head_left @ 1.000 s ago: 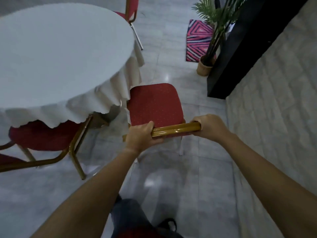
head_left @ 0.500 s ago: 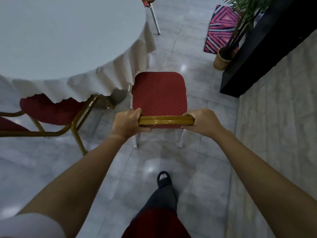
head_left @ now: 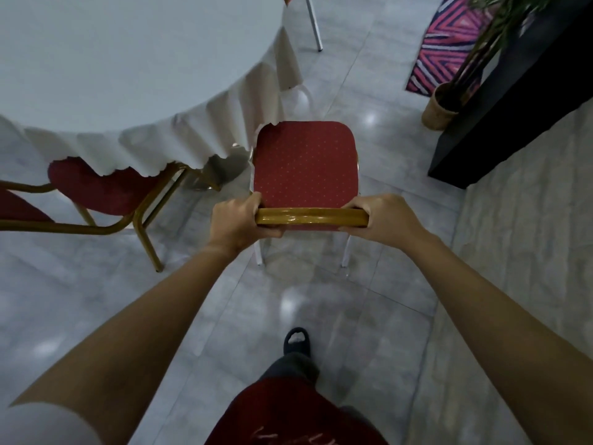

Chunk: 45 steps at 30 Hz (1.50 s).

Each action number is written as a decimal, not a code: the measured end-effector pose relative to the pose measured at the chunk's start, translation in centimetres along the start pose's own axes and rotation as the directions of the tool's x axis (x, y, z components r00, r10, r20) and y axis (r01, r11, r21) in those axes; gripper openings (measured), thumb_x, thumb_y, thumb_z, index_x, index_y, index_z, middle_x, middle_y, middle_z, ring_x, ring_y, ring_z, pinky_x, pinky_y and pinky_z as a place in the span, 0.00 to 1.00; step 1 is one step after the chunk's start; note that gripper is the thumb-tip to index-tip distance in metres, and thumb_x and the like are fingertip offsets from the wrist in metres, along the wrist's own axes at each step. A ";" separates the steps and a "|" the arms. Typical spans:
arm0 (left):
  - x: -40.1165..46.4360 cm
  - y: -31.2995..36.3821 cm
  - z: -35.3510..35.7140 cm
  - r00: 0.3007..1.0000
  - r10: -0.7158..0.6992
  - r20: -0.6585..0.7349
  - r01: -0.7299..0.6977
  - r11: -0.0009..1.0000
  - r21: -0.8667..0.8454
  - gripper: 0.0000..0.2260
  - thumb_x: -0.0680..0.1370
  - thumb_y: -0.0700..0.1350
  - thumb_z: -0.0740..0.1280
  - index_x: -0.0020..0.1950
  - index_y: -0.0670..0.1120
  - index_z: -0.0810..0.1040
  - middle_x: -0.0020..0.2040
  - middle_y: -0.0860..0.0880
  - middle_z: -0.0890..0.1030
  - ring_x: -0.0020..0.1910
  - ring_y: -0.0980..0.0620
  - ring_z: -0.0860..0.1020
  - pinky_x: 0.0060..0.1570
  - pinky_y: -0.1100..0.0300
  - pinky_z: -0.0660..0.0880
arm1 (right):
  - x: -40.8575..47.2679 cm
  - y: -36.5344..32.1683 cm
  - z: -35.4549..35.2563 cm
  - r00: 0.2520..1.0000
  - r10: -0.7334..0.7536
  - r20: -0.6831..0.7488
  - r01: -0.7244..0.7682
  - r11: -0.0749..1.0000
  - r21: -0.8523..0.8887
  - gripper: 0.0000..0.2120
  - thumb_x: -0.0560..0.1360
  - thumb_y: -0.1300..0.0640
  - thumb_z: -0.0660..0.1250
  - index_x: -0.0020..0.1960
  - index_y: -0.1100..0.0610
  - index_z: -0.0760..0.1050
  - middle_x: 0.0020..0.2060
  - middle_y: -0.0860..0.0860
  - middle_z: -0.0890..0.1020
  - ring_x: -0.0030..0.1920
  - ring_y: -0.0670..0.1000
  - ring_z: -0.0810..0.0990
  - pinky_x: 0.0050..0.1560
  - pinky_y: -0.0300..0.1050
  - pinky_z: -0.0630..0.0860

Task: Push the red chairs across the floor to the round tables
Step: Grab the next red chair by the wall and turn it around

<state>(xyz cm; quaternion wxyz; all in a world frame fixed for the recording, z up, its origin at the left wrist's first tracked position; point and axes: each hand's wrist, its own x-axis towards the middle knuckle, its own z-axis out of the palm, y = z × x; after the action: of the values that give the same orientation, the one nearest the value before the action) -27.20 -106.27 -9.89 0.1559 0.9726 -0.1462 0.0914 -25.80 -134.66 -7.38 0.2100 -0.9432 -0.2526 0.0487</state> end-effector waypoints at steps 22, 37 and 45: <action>3.5 23.7 6.7 0.935 -0.332 -0.127 0.330 0.943 -0.037 0.18 0.64 0.57 0.77 0.39 0.43 0.80 0.30 0.48 0.82 0.26 0.51 0.78 0.25 0.63 0.68 | -1.7 19.9 -10.7 0.899 -0.191 0.394 0.233 0.971 -0.061 0.12 0.69 0.46 0.71 0.52 0.44 0.79 0.45 0.44 0.85 0.43 0.48 0.82 0.43 0.50 0.79; 13.4 39.9 13.3 0.987 -0.159 0.035 0.162 0.980 -0.112 0.10 0.76 0.48 0.65 0.49 0.41 0.75 0.38 0.43 0.82 0.31 0.44 0.79 0.29 0.55 0.73 | -2.9 34.9 -20.7 0.934 0.022 0.356 0.123 0.918 -0.378 0.11 0.70 0.59 0.69 0.50 0.47 0.81 0.46 0.48 0.84 0.48 0.51 0.81 0.38 0.43 0.74; 16.5 43.2 15.1 0.979 -0.189 0.073 0.202 0.944 -0.259 0.10 0.76 0.44 0.64 0.55 0.42 0.73 0.45 0.44 0.81 0.38 0.46 0.80 0.39 0.52 0.79 | -2.5 38.2 -21.8 0.948 0.101 0.301 0.027 0.919 -0.393 0.13 0.68 0.63 0.68 0.50 0.50 0.81 0.47 0.52 0.84 0.50 0.54 0.79 0.45 0.49 0.78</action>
<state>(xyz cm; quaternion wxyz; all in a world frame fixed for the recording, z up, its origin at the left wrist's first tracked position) -23.20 -154.74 -8.42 0.2895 0.9545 -0.0636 0.0320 -6.27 -173.95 -3.75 -0.0271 -0.9507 -0.2694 0.1511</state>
